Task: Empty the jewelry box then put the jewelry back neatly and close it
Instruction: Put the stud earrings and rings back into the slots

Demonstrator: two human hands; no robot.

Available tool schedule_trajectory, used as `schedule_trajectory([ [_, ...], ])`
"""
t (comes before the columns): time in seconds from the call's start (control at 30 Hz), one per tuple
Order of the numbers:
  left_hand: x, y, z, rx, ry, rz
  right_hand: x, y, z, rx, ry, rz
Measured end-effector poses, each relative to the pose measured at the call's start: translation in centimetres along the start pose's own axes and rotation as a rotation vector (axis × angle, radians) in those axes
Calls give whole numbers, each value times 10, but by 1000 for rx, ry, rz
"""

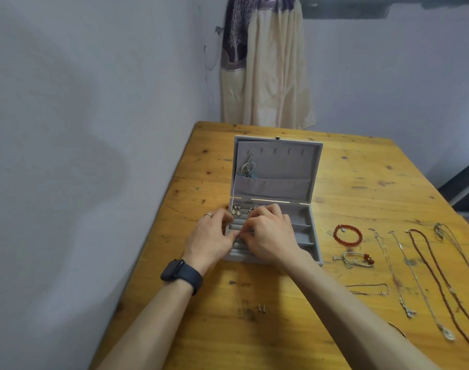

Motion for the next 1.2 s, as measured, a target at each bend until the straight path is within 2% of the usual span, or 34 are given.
schedule_trajectory([
  [0.23,6,18,4,-51,33,-241,-1,0,4,21,10,7],
  [0.37,6,21,4,-24,79,-310,-2,2,7,42,16,-26],
  [0.53,7,20,4,-39,114,-334,-5,5,10,39,4,-37],
  [0.9,13,17,4,-56,41,-204,-5,-1,7,48,-6,-4],
  [1.2,9,18,3,-36,108,-267,-10,5,-12,-38,-117,-27],
])
Point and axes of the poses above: each hand's wrist, its own z-axis towards the middle knuckle, its own x-axis out of the palm, y = z × x, the point moved 9 cm from there along z, towards the middle knuckle, and after that the axes turned 9 degrees about -x, right-handed, at the moved point
